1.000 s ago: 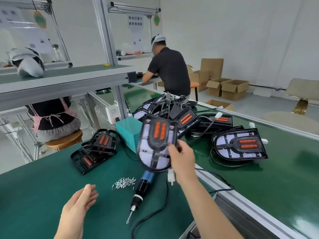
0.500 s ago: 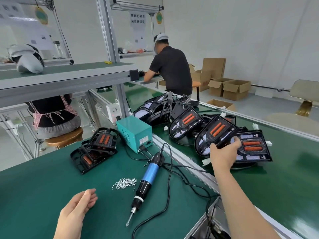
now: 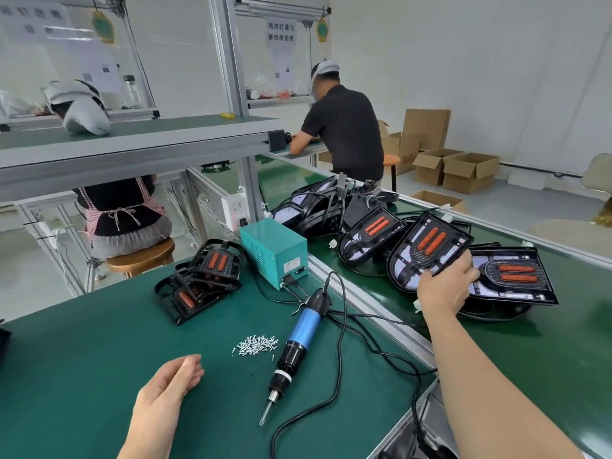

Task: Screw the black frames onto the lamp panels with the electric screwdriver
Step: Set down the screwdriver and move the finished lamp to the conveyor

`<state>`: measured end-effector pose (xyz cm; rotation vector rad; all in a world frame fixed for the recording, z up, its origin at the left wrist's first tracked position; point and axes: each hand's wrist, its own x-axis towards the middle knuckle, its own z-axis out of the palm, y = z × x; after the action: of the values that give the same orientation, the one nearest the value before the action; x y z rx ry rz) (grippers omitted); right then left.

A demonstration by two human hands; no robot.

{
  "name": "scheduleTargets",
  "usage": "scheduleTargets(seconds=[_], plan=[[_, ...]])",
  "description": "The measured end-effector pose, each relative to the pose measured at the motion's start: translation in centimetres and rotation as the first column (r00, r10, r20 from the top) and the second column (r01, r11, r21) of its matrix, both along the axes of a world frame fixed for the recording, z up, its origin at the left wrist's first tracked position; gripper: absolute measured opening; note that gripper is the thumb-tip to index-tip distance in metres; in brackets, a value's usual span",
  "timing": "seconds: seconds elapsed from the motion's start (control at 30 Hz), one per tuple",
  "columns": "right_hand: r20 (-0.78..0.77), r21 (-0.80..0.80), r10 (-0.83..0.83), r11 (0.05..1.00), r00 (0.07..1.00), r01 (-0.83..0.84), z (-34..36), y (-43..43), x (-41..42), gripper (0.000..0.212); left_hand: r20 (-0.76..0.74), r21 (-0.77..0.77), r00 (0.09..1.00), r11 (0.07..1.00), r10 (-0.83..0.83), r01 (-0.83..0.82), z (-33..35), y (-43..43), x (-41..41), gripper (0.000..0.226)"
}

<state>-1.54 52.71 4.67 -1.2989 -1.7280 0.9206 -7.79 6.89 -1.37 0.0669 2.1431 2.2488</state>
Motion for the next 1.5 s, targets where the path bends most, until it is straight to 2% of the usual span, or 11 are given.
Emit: scheduleTargets(seconds=[0.13,0.33,0.57,0.8,1.0,1.1,1.17,1.27,1.4,1.5], plan=[[-0.083,-0.032,-0.006,0.999,0.997,0.004,-0.1,-0.5,-0.1,0.088,0.005,-0.003,1.0,1.0,-0.008,0.009,0.0,0.0,0.0,0.027],[-0.14,-0.025,-0.037,0.999,0.989,0.034,0.3,-1.1,0.7,0.091,0.026,-0.008,1.0,1.0,-0.001,0.002,-0.1,-0.1,0.1,0.018],[-0.203,0.027,0.028,0.999,0.979,-0.023,1.6,-4.2,0.8,0.079,0.096,0.068,0.995,0.997,-0.025,0.019,2.1,-0.1,1.2,0.023],[-0.239,0.103,0.256,0.966,0.937,-0.238,2.4,-11.7,-0.2,0.066,0.094,-0.078,0.994,0.996,0.055,-0.048,3.5,-2.0,1.3,0.012],[-0.24,0.175,0.517,0.856,0.822,-0.487,2.1,-20.1,-1.2,0.061,-0.005,-0.28,0.974,0.935,0.227,-0.219,5.8,-5.5,-0.7,0.007],[-0.194,0.175,0.595,0.803,0.78,-0.57,1.5,-23.5,-2.0,0.06,-0.122,-0.409,0.936,0.842,0.331,-0.351,7.1,-8.5,-2.2,0.007],[-0.167,0.165,0.63,0.776,0.758,-0.609,1.2,-25.3,-2.6,0.059,-0.22,-0.498,0.889,0.737,0.402,-0.457,7.8,-11.0,-3.3,0.015],[-0.102,0.181,0.68,0.73,0.726,-0.659,1.1,-27.1,-3.8,0.058,-0.353,-0.684,0.838,0.497,0.416,-0.534,9.0,-14.9,-5.1,0.029],[0.009,0.199,0.766,0.628,0.642,-0.752,1.4,-28.4,-6.5,0.057,-0.425,-0.864,0.845,0.135,0.324,-0.486,10.7,-19.2,-7.3,0.037],[0.125,0.239,0.79,0.564,0.601,-0.791,1.8,-28.8,-9.1,0.054,-0.407,-0.902,0.846,-0.006,0.343,-0.432,11.8,-21.6,-8.9,0.038]])
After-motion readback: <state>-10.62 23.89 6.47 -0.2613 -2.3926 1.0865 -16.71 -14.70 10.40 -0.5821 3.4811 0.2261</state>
